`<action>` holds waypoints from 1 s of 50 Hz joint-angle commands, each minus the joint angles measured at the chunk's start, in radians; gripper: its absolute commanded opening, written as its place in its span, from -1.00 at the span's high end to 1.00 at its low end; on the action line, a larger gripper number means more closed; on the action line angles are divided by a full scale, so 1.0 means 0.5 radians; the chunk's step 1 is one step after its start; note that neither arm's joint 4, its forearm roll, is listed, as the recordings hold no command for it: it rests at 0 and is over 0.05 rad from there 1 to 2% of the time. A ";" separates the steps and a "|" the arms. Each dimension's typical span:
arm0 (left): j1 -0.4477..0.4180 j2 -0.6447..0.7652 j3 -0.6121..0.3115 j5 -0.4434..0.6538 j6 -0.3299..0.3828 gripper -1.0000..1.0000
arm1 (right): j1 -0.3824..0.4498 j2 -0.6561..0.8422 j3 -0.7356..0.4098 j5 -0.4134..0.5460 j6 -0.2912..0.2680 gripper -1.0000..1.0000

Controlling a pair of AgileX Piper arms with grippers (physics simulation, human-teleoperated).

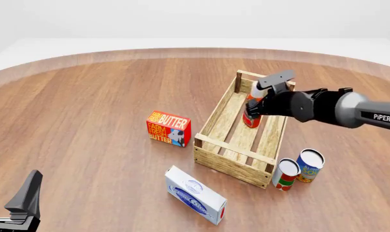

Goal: Pick up the ketchup, and put it in the wooden tray.

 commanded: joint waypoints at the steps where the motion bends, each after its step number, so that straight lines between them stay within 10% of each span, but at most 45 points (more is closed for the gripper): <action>1: 0.000 0.000 0.000 0.000 0.000 -1.00 | 0.016 -0.205 0.183 -0.013 0.041 -1.00; 50: 0.000 0.000 0.000 0.000 0.000 -1.00 | 0.112 -1.856 1.282 0.332 0.263 -1.00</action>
